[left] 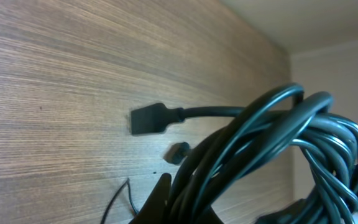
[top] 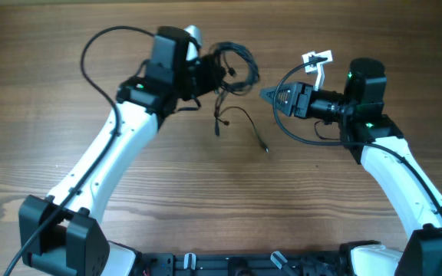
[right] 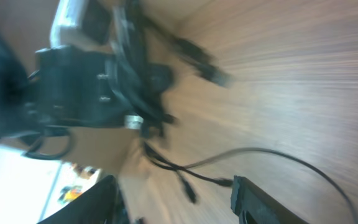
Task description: Untangle cables
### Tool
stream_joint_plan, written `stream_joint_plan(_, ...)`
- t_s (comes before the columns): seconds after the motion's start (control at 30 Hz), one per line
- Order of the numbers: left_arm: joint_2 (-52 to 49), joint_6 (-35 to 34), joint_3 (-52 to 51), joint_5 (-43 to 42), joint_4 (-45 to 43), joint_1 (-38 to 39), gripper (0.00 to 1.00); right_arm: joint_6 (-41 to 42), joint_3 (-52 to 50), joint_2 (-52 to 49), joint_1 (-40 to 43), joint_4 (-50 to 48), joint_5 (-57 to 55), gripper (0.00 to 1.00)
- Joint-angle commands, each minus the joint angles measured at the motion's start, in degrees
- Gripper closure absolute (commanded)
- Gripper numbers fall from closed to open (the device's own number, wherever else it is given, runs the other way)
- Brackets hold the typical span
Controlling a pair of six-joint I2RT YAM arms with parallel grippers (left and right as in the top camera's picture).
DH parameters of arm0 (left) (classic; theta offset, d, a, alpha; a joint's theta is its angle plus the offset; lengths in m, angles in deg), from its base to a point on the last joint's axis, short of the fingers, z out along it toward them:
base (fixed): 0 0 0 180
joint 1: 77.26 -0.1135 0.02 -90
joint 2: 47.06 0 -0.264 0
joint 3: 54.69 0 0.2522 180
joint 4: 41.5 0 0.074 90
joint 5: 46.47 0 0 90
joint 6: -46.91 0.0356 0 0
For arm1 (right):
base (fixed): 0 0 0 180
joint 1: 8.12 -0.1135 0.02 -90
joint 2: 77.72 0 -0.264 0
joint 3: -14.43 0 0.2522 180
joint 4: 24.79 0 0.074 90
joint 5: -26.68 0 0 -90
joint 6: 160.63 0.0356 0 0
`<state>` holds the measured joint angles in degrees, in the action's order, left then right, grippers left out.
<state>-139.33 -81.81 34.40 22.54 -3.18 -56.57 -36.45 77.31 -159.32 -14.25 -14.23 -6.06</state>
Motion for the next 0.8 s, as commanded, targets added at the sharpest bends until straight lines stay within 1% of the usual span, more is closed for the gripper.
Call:
stream_joint_plan(0.0,0.07,-2.69,0.81,-13.35,-0.13,-4.55,0.96,-5.88,0.26,-0.04,-2.12,1.11,-10.71,0.39)
stream_joint_plan(0.07,0.04,-2.69,0.81,-17.94,0.42,-5.81,0.96,-5.70,0.26,-0.04,-3.52,-0.94,-12.46,0.41)
stream_joint_plan(0.17,0.04,-2.71,0.81,-18.21,1.97,-5.16,0.96,-5.75,0.26,-0.04,-5.35,-3.48,-12.48,0.50)
stream_joint_plan(0.23,0.04,-2.71,0.81,-18.16,2.27,-4.37,0.96,-5.97,0.26,-0.07,-6.01,-3.74,-12.48,0.50)
stream_joint_plan(0.33,0.04,-2.84,0.81,-16.02,2.25,-2.97,0.96,-5.90,0.26,-0.04,-6.03,-3.72,-12.26,0.51)
stream_joint_plan(0.37,0.04,-4.15,0.81,-14.25,2.32,-2.49,0.96,-5.68,0.26,-0.04,-6.03,-3.87,-11.61,0.54)
stream_joint_plan(0.4,0.04,-5.57,0.81,-12.28,2.27,-2.12,0.96,-5.68,0.26,-0.04,-6.03,-4.11,-10.10,0.55)
stream_joint_plan(0.43,0.04,-6.84,0.81,-11.17,2.23,-1.95,0.96,-5.66,0.26,-0.04,-6.03,-4.07,-9.07,0.55)
stream_joint_plan(0.57,0.00,-7.85,0.81,-9.68,2.25,-1.77,0.96,-5.38,0.26,-0.04,-6.03,-4.90,-5.51,0.54)
stream_joint_plan(0.63,0.00,-11.19,0.81,-9.31,2.21,-1.77,0.96,-3.67,0.26,-0.04,-6.03,-4.98,-5.51,0.53)
stream_joint_plan(0.77,0.00,-11.45,0.79,-9.33,2.25,-0.22,0.96,-2.45,0.26,-0.04,-6.03,-6.62,-5.75,0.53)
